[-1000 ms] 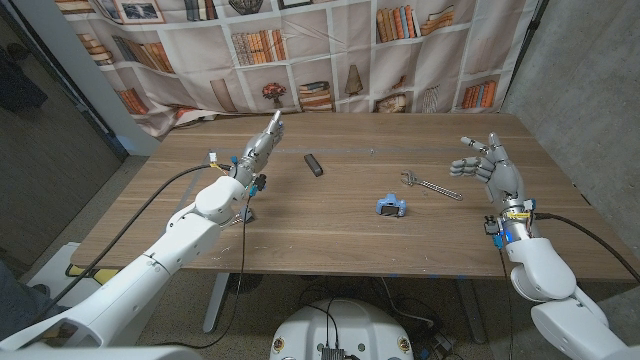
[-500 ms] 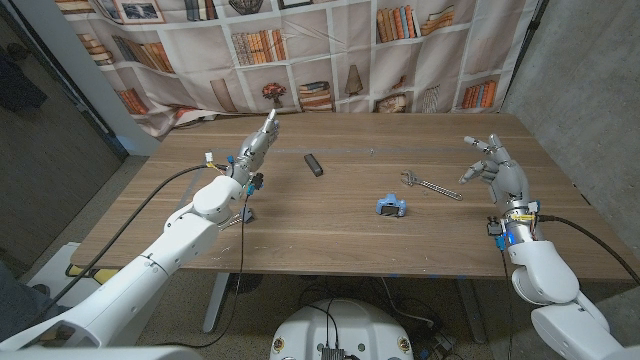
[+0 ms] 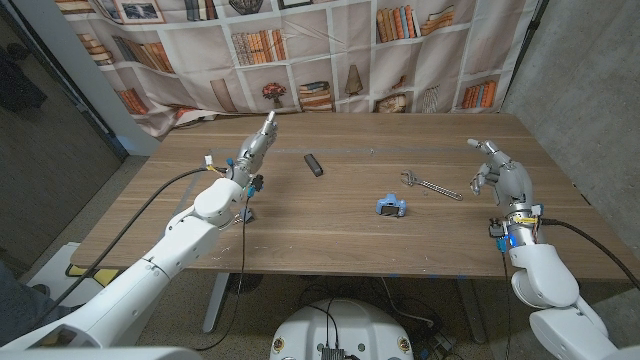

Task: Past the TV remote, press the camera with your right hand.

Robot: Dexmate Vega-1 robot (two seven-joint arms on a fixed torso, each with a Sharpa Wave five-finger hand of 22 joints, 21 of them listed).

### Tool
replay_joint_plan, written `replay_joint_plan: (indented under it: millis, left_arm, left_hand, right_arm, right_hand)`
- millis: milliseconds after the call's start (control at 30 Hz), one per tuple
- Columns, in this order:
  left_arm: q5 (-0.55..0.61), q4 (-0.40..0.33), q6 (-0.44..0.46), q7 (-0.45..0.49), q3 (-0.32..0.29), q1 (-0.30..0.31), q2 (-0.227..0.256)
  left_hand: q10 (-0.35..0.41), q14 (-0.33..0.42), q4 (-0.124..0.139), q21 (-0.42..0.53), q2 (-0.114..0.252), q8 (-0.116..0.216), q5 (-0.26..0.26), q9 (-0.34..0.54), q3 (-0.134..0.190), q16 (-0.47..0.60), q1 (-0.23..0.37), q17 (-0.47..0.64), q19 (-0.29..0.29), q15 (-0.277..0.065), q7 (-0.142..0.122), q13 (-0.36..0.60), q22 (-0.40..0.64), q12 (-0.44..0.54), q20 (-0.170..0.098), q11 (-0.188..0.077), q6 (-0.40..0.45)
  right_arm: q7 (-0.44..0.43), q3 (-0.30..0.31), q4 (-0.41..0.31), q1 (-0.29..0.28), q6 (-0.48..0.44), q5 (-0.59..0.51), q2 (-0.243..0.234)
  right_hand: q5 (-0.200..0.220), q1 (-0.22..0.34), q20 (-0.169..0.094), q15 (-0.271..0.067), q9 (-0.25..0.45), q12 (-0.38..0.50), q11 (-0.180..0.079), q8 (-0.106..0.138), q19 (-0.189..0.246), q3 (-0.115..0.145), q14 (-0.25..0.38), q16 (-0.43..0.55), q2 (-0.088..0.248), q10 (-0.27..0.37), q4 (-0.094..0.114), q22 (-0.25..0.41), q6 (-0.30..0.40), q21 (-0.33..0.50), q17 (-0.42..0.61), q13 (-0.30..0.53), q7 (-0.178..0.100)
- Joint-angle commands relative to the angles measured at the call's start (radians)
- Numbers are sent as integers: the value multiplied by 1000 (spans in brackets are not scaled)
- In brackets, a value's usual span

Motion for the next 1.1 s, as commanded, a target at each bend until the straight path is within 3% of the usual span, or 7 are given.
replay_joint_plan:
  millis: [33,100,133,267,367,867,1100]
  left_arm:
    - [6,-20,-24,43,-31,54,-4]
    - [7,-18,-30,47,-34,58,-7]
    - [7,-18,-32,50,-35,60,-9]
    - [5,-18,-33,57,-38,64,-14]
    - [8,-19,-31,66,-40,65,-17]
    - [4,4,-27,55,-29,39,-35]
    - [2,11,-23,52,-28,30,-35]
  left_hand:
    - [11,13,-5,7,3,3,-1,3,0,-4,8,3,8,0,5,3,1,-7,1,1,6]
    - [12,14,-6,8,4,3,-2,3,1,-4,8,3,10,0,5,3,1,-7,1,1,7]
    - [12,14,-6,8,4,2,-2,3,1,-4,9,3,11,-1,5,3,1,-7,1,1,7]
    - [14,16,-6,8,6,2,-3,3,1,-4,11,3,12,0,5,3,1,-7,2,0,8]
    - [16,18,-6,8,7,1,-3,3,2,-4,12,3,14,0,5,3,1,-8,2,-1,9]
    - [26,35,-7,10,13,-1,-7,3,3,-2,19,3,26,6,4,3,1,-9,5,1,17]
    - [27,38,-7,9,15,-2,-9,3,4,-3,21,3,28,8,5,3,1,-11,6,3,19]
  right_arm:
    - [-1,20,-6,-16,11,-49,-3]
    - [-9,30,-21,-27,-4,-69,-8]
    - [-18,37,-30,-34,-14,-89,-10]
    - [-38,59,-60,-56,-47,-124,-12]
    - [-28,68,-66,-66,-51,-107,-12]
    - [-55,88,-105,-98,-114,-114,19]
    - [-63,103,-157,-122,-184,-132,2]
  right_hand:
    - [-9,-12,0,2,0,64,-3,-7,-15,11,2,35,-58,10,2,62,2,3,1,26,4]
    - [-9,0,-1,1,0,90,-4,-10,-49,26,-14,44,-75,-11,0,48,-7,-37,-8,34,-1]
    - [-5,46,0,0,3,51,-1,-10,-103,55,-36,37,-94,-31,-9,-41,-29,-131,-28,-34,-10]
    - [0,152,1,-3,8,17,-4,-17,-119,72,-87,3,-125,-78,-16,-224,-117,-247,-65,-74,-26]
    - [4,241,0,-4,10,5,-5,-14,-116,80,-105,-6,-133,-99,-21,-288,-150,-280,-82,-78,-34]
    - [-7,458,3,-4,10,50,-5,14,-73,49,-59,57,-155,-55,-14,-316,-78,-253,-59,-32,-75]
    - [-16,556,4,-3,13,206,-9,9,-58,1,-54,75,-141,-45,1,-318,9,-213,-57,157,-102]
